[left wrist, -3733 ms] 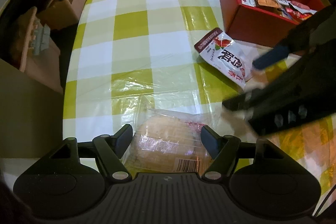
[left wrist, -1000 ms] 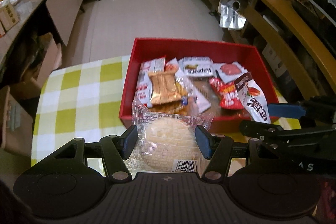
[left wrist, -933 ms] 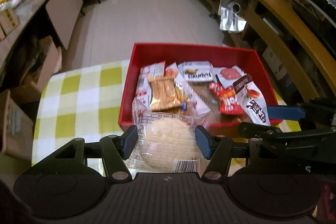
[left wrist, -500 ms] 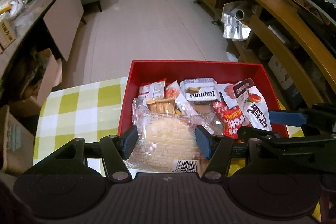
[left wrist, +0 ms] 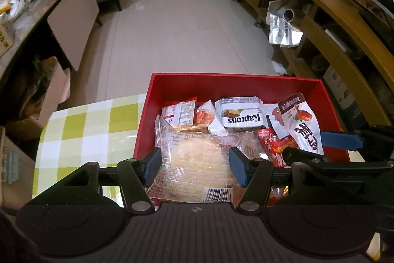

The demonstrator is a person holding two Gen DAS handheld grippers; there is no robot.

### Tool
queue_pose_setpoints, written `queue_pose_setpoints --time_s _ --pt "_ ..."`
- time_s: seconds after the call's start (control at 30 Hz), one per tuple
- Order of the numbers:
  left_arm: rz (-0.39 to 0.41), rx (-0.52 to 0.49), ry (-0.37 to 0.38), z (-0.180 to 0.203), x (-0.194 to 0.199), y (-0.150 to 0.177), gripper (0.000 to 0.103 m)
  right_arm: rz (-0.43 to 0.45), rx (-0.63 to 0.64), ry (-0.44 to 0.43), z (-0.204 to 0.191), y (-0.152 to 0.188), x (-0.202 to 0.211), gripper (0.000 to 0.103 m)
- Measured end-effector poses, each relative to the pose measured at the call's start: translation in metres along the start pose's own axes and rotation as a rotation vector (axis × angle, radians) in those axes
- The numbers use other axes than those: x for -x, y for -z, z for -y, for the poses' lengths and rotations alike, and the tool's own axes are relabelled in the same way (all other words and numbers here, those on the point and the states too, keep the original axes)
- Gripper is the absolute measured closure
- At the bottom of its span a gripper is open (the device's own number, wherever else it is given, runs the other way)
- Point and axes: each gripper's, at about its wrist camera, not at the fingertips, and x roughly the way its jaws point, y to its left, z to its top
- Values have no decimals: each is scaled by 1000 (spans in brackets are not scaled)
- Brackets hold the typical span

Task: Organize snacks
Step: 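Lower the bread bag and jerky pouch into the red box with both tools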

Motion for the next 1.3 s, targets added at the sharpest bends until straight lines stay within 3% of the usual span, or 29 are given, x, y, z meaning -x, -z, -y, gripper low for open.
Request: queue_pose_setpoints --time_s 1.3 --pt "3 -9 -53 12 -27 -2 38 -33 -14 48 6 0 -33 40"
